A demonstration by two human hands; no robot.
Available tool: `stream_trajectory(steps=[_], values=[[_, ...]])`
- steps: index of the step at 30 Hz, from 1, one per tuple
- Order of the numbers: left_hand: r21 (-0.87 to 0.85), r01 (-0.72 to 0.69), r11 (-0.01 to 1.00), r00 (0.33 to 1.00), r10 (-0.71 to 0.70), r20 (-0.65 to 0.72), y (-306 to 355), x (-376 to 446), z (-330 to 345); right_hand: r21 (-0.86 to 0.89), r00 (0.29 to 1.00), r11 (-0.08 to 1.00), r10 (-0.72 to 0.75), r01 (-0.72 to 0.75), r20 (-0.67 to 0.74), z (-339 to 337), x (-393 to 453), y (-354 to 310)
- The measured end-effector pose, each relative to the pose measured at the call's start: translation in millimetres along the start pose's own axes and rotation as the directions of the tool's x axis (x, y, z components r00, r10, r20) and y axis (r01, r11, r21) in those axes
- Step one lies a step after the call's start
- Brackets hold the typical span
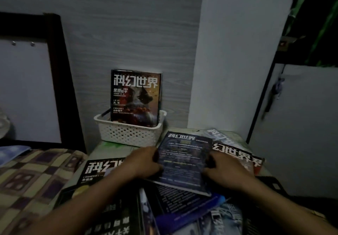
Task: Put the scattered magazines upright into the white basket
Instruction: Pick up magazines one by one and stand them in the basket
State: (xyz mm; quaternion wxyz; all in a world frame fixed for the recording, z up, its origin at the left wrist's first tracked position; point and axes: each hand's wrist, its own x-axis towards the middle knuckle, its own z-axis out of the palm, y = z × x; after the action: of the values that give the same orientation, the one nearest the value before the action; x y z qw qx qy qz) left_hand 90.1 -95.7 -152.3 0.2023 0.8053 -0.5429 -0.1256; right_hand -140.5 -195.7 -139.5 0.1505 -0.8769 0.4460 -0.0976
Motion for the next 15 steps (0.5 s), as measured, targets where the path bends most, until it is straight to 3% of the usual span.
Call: stream_trajectory(steps=[3,5,7,9,10,12,15], values=[[-0.253,0.156,0.955,0.981,-0.179,-0.072,11,-4,22,0.098,0.998,0.993,0.062,-0.059,-0.031,11,-4,5],[-0.394,0.198,0.898,0.963,-0.253,-0.092,12,-8,27,0.378,0.984,0.914,0.174,-0.15,-0.03,15,-6,12],[-0.422,0.169,0.891,0.973,-0.218,-0.071,10,-11,29,0.709,0.956,0.665,0.289,-0.235,0.045,12,-7,19],[-0.327,0.095,0.94,0.992,-0.117,-0.05,13,-16,31,0.869,0.934,0.417,0.335,-0.266,0.125,6,-7,25],[-0.291,0.064,0.954,0.996,-0.081,-0.047,14,-19,32,0.896,0.929,0.349,0.337,-0.275,0.154,1,-7,24],[-0.278,0.047,0.959,0.997,-0.06,-0.04,19,-21,32,0.907,0.938,0.323,0.302,-0.268,0.17,-7,-9,18],[-0.23,0.065,0.971,0.996,-0.079,-0.052,22,-25,28,0.908,0.979,0.4,0.201,-0.124,0.045,-16,-14,-9]])
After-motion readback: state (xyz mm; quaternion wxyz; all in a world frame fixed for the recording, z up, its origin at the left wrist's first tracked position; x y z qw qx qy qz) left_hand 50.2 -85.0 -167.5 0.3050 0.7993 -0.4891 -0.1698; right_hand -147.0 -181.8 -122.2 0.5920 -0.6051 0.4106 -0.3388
